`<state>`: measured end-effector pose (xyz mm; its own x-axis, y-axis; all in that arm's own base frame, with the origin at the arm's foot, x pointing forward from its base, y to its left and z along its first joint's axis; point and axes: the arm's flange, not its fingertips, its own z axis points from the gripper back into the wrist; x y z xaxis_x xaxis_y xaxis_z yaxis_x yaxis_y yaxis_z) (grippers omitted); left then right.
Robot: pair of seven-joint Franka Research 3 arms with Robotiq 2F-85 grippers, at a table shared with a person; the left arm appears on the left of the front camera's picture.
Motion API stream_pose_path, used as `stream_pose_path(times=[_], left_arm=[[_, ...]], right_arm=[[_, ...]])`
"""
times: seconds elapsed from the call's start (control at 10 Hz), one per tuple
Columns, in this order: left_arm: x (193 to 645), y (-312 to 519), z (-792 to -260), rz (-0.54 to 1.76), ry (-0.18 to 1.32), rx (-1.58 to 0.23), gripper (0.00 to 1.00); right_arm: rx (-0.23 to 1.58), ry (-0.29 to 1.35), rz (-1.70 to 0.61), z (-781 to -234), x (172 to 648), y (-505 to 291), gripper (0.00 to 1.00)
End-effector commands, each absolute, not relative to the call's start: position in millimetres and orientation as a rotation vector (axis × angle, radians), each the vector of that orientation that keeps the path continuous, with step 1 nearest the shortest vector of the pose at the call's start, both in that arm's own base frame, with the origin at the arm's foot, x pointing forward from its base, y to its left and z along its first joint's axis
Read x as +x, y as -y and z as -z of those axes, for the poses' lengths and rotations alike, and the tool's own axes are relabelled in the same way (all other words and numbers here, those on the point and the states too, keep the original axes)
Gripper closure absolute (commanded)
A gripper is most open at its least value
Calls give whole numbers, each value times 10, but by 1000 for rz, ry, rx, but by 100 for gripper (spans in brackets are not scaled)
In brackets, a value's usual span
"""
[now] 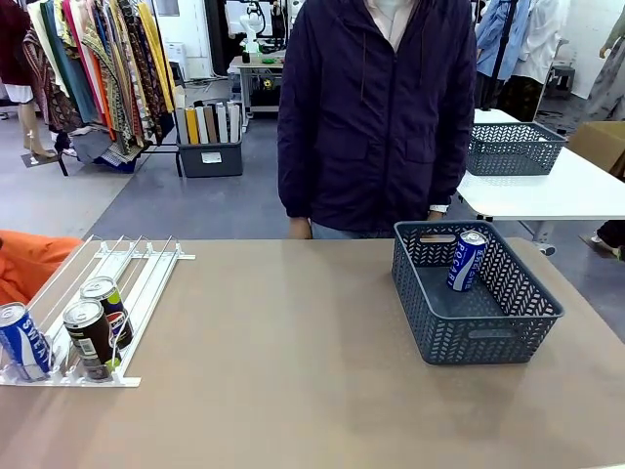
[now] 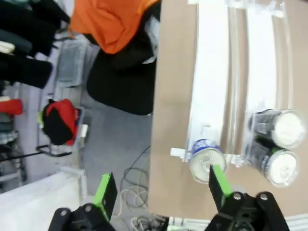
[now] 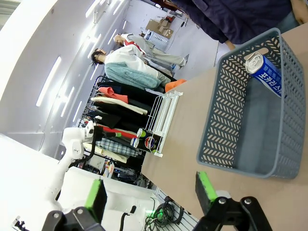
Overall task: Retrieve and store the cans from the dispenser.
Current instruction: Pick up the last remaining can from one row of the Automatic Can Dispenser and place it in the middle of the table.
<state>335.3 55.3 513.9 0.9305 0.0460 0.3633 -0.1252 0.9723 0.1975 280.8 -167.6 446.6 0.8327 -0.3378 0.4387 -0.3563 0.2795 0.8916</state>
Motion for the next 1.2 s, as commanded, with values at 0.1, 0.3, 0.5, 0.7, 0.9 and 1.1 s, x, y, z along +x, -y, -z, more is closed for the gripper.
stream_pose_path(times=[0.1,0.3,0.5,0.7,0.9,1.1], left_arm=[[3343,-578,-5159,-102,393,200,0],[3423,-425,-5093,17,316,122,0],[3465,-533,-4773,-19,206,-26,0],[3466,-600,-4482,-92,128,-11,0],[3519,-635,-4294,-114,105,-29,0],[3593,-580,-4137,-86,54,-65,0]], right_arm=[[1334,656,-10,-4514,2842,1668,0],[1334,656,-10,-4514,2842,1668,0],[1334,656,-10,-4514,2842,1668,0],[1334,656,-10,-4514,2842,1668,0],[1334,656,-10,-4514,2842,1668,0],[1334,656,-10,-4514,2842,1668,0]])
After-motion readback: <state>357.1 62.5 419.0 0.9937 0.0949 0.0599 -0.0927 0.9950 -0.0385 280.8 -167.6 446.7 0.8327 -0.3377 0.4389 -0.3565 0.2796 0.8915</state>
